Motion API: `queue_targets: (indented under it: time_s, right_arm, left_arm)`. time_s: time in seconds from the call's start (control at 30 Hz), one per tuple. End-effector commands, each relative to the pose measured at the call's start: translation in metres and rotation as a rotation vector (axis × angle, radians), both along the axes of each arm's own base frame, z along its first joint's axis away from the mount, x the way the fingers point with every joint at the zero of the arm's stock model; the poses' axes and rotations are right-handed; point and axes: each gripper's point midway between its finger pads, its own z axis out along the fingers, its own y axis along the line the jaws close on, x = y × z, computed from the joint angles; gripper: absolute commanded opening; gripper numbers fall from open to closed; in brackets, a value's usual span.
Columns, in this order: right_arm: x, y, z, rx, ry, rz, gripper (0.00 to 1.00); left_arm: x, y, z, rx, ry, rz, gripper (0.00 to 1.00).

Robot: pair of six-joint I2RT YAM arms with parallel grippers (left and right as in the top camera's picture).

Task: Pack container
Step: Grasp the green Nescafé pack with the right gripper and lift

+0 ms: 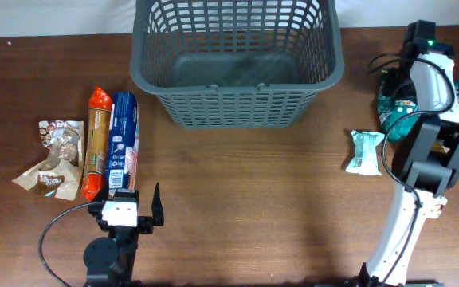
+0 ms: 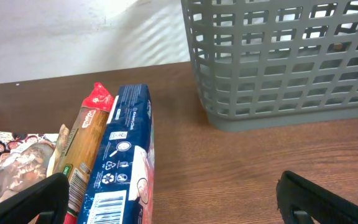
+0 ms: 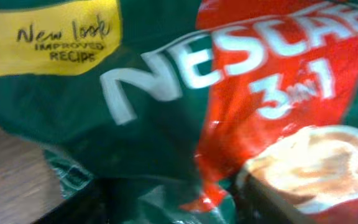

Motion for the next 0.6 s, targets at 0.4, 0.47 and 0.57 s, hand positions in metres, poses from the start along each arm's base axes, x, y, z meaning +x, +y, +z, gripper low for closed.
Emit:
queue_targets:
  time_s: [0.4,0.47,0.57]
  right_arm:
    - [-0.039,0.018,-0.065,0.128,0.171,-0.093,0.8]
    - [-0.041,0.018,-0.064,0.129,0.179,-0.093,0.87]
    - [-0.045,0.019,-0.063,0.133,0.192,-0.093,0.94]
  left_arm:
    - [0.0,0.001,-0.001,-0.001,-0.001,0.005,0.99]
    - [0.0,0.001,-0.001,-0.001,-0.001,0.005,0.99]
    - [0.0,0.001,-0.001,-0.001,-0.001,0.005,0.99]
